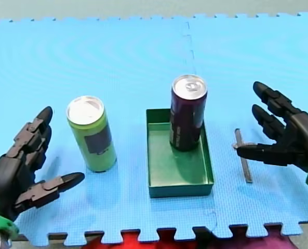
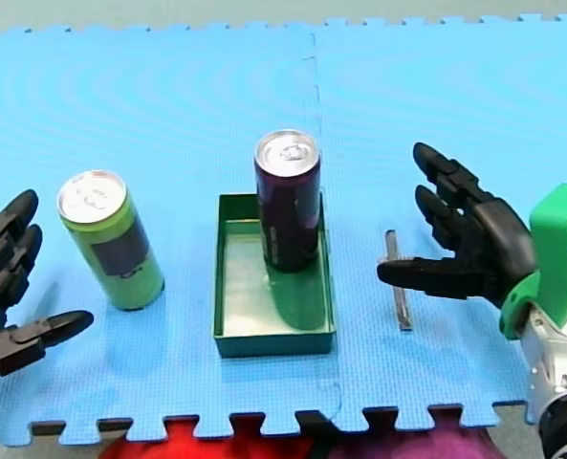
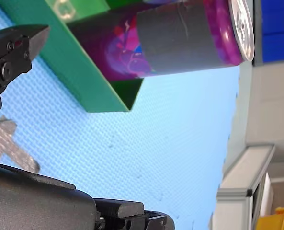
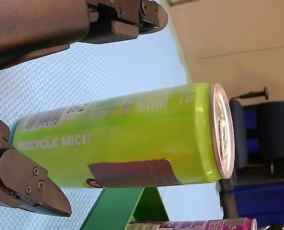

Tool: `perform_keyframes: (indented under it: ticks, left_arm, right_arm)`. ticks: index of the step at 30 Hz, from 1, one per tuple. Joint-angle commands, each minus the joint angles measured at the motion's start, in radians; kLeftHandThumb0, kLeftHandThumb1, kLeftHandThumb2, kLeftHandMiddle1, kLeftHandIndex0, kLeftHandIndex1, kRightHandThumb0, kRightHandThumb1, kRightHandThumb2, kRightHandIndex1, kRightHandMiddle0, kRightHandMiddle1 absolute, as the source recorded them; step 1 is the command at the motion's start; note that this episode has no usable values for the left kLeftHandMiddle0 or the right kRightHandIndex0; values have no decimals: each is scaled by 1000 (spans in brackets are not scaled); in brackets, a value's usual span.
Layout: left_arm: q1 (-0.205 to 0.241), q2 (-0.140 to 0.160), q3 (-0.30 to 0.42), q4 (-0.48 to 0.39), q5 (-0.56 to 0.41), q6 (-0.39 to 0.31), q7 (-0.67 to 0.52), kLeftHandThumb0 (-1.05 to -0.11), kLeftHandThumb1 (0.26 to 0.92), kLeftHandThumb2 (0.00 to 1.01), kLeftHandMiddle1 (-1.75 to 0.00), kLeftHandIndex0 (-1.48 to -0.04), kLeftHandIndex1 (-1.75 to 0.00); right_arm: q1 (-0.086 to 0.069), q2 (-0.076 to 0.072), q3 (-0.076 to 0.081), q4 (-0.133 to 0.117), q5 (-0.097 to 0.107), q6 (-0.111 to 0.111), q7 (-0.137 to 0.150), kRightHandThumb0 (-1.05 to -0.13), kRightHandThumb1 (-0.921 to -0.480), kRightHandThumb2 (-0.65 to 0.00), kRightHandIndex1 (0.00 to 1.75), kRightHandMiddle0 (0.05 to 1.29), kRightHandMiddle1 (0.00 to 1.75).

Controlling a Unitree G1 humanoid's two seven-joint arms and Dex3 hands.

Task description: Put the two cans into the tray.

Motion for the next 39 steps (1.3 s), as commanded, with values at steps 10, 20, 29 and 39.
perform_keyframes:
  ticks: [10,20,29,39]
  left_arm:
    - [-21,1,-27,-43,23,67,25,-957,592,0,-28,-141,0]
    - [-38,-29,-9,-37,-67,122,-34,-959,585,0,-18,-136,0]
    - [-77,-43,6,11,-99,112,-81,-860,562,1,-14,-137,-1]
    - [-102,-41,6,37,-96,114,-95,-842,572,3,-5,-137,0]
  right_arm:
    - [-8,4,-19,16,15,0,3,-448,-656,-3,4,82,0]
    - [-11,4,-24,13,18,4,10,-436,-662,-2,5,82,0]
    - [-10,7,-24,3,19,7,12,-429,-667,-2,5,83,0]
    - [-12,6,-28,-1,24,8,18,-421,-671,-1,2,82,0]
